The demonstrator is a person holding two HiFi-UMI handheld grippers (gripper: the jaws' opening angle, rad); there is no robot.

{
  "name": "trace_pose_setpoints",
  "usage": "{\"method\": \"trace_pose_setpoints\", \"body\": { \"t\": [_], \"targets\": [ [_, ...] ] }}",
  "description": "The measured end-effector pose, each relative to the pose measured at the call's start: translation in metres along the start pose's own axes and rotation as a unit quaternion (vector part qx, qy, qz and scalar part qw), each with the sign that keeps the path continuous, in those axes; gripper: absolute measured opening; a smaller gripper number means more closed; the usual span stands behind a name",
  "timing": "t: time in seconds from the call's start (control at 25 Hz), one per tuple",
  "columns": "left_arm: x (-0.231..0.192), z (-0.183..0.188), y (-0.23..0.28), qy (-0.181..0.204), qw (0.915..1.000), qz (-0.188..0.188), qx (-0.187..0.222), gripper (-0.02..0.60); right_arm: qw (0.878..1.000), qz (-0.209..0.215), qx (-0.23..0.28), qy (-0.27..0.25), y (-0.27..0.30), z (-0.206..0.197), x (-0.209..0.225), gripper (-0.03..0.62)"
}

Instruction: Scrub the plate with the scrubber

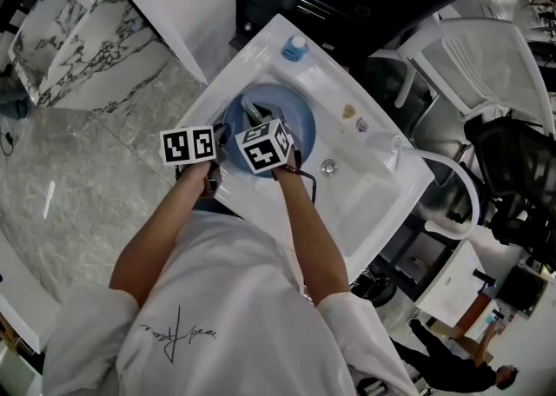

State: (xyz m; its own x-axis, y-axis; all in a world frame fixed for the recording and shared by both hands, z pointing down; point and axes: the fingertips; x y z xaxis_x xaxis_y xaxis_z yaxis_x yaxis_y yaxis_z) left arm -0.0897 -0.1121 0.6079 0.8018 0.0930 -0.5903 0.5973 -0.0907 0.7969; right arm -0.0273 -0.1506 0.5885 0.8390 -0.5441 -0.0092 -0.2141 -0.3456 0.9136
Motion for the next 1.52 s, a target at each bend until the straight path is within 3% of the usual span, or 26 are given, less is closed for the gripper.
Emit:
{"method": "trace_pose_setpoints", "body": {
  "t": [0.8,1.28,1.52],
  "targets": [
    [0.0,0.0,0.001,-0.008,1.0,-0.003,0.002,0.1,0.993,0.005,0.007,-0.122,-0.004,-0.01,-0.026,0.06],
    [-0.003,0.002,0.0,-0.018,0.9998,-0.006,0.006,0.098,0.978,0.001,0.005,-0.211,-0.008,-0.021,-0.045,0.06],
    [-0.003,0.002,0.0,-0.019,0.9998,-0.005,0.008,0.097,0.974,0.003,0.007,-0.226,-0.011,-0.03,-0.051,0.06]
  ]
}}
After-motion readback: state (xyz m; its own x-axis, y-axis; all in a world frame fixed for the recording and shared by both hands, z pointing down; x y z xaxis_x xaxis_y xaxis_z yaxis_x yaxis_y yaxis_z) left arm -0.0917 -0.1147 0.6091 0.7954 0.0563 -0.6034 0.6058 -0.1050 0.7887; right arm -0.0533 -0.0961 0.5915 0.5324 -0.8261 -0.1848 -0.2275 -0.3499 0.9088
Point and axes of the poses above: the fingertips, and each gripper's own axes: y forward along the fingers, x to its right, z out of its top, and after that the axes turned 14 degrees about -x, right-handed
